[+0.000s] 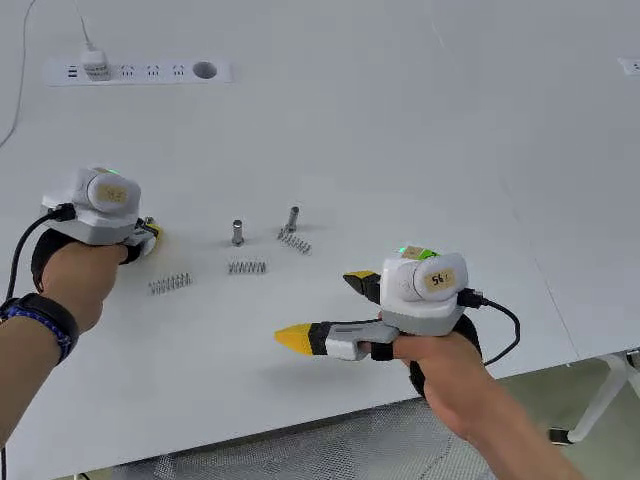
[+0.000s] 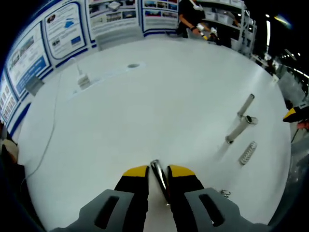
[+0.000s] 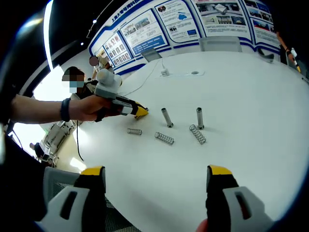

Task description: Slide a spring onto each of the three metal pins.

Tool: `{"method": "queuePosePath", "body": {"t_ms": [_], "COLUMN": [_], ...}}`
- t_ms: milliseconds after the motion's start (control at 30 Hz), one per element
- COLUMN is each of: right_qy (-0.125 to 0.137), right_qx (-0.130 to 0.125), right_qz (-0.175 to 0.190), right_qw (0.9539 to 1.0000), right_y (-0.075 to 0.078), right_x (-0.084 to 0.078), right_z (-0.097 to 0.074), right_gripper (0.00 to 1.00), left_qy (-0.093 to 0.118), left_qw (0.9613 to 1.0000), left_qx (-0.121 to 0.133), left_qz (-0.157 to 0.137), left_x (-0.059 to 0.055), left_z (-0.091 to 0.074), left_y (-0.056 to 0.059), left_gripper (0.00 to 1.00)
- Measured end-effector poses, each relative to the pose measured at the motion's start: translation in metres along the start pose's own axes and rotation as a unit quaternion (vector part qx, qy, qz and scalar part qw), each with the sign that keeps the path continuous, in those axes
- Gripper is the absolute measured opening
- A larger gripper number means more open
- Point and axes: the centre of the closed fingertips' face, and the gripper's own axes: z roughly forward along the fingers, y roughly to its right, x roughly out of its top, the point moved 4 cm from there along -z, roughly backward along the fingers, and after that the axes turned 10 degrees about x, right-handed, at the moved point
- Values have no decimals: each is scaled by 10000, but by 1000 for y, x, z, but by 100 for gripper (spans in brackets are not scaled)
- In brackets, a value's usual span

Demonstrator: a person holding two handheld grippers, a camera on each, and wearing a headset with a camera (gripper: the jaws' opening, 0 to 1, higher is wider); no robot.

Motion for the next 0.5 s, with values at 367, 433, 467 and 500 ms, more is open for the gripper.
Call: {"method": "queuePosePath", "body": {"t_ms": [367, 433, 467, 500], "right_qy": [-30, -31, -37, -35], "right_qx": [-4, -12, -22, -36], "right_qz": [11, 18, 19, 21], "right_qw": [10000, 10000, 10000, 10000], "right_y": [1, 1, 1, 2], "right_x": [1, 1, 1, 1], "right_z": [1, 1, 0, -1], "right_gripper": [86, 86, 86, 86], "left_qy": [30, -45, -30, -37], "left_qw": [9989, 9994, 9994, 9993], "left_qx": [169, 93, 66, 49], "left_qz": [433, 333, 347, 371], "left_x": [1, 0, 0, -1], "left_z": [3, 2, 2, 1], "left_y": [1, 3, 4, 5], "left_gripper": [8, 7, 7, 7]}}
